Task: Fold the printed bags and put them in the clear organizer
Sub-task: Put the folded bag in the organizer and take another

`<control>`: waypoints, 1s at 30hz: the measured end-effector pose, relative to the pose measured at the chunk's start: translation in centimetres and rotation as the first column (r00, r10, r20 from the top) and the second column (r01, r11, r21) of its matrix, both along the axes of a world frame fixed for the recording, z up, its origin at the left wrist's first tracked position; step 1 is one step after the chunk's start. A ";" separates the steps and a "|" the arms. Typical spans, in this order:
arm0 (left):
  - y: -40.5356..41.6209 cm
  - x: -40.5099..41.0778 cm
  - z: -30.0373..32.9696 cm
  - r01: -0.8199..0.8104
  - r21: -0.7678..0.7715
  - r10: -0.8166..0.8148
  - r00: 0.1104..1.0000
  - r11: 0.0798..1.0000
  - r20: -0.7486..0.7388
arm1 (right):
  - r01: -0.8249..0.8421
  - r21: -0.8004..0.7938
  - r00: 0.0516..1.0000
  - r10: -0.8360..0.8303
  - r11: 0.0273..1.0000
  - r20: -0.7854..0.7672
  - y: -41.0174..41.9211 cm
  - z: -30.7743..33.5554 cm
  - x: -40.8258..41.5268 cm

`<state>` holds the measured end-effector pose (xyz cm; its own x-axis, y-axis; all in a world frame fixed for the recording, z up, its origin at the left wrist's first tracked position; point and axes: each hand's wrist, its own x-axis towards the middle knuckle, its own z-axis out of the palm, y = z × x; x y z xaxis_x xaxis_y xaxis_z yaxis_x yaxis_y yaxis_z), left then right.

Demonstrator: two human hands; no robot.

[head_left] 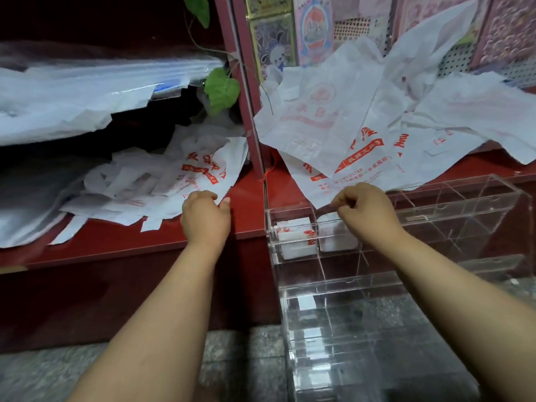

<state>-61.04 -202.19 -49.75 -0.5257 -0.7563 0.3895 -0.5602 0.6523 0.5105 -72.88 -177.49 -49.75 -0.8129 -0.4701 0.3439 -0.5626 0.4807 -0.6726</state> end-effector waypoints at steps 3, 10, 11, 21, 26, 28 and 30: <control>-2.5 0.5 -0.5 0.005 0.007 -0.005 0.999 1.000 0.053 | -0.002 0.016 1.000 0.002 1.000 -0.008 -0.3 -0.4 0.3; -8.1 0.5 0.4 -0.134 0.019 0.131 0.985 0.991 0.115 | 0.041 -0.009 0.998 -0.042 0.999 -0.049 -1.1 -0.9 -0.1; -8.9 0.7 0.6 -0.157 0.028 0.151 0.976 0.987 0.155 | 0.053 -0.001 0.997 -0.053 0.999 -0.057 -1.3 -1.0 -0.1; -12.3 1.3 0.1 -0.181 0.282 0.163 0.983 0.942 0.086 | 0.201 0.100 0.976 -0.191 0.974 -0.105 -2.5 -1.2 -0.1; -12.3 1.1 2.5 -0.043 0.392 0.116 0.980 0.919 -0.164 | 0.202 0.057 0.978 -0.198 0.978 -0.066 -2.3 -1.1 0.2; -11.2 1.0 3.9 0.031 0.371 0.058 0.973 0.928 -0.224 | 0.171 0.026 0.984 -0.170 0.985 -0.049 -2.2 -0.9 0.3; -9.4 0.7 5.2 0.105 0.368 -0.013 0.969 0.924 -0.246 | 0.126 -0.037 0.991 -0.127 0.991 -0.032 -2.1 -0.6 0.5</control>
<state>-60.30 -211.63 -44.58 -0.5023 -0.8411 0.2007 -0.3602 0.4145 0.8357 -72.37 -179.58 -50.35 -0.8524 -0.3514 0.3871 -0.5218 0.5259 -0.6717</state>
